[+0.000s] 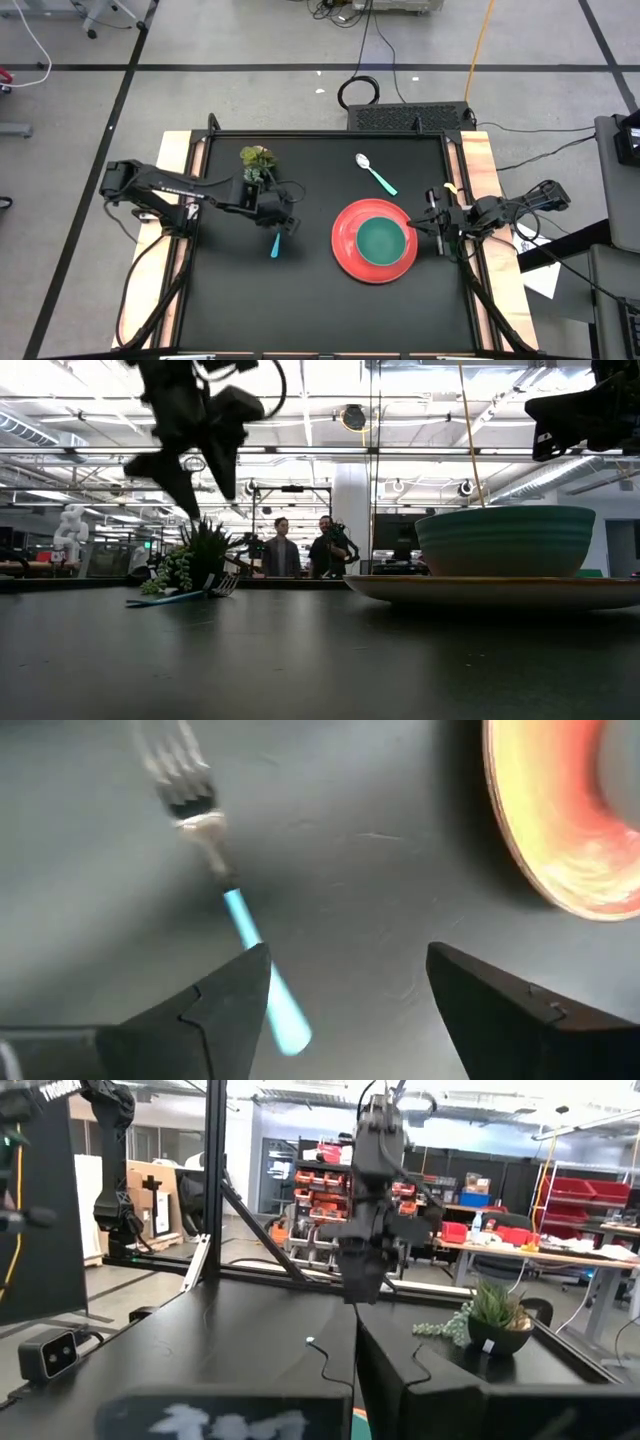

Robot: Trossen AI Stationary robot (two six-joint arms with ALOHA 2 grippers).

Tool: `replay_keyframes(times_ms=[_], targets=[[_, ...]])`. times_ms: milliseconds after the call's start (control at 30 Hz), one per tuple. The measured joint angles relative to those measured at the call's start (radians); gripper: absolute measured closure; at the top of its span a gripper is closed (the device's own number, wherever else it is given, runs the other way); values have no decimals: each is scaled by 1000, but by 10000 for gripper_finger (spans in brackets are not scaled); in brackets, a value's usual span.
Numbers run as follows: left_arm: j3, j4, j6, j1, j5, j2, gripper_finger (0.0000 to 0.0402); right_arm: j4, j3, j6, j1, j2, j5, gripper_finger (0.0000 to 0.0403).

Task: Set table place
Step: Put the blue fork on the orange plate to the left of the green bowl

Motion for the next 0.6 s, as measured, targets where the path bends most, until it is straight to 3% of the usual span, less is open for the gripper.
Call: replay_keyframes(times_ms=[200,600], targets=[[197,-225,-26,6,-84,33,128,-8,0,0,0,0,0,403],[425,-446,-16,-10,2,365,128,-8,0,-15,0,0,0,403]])
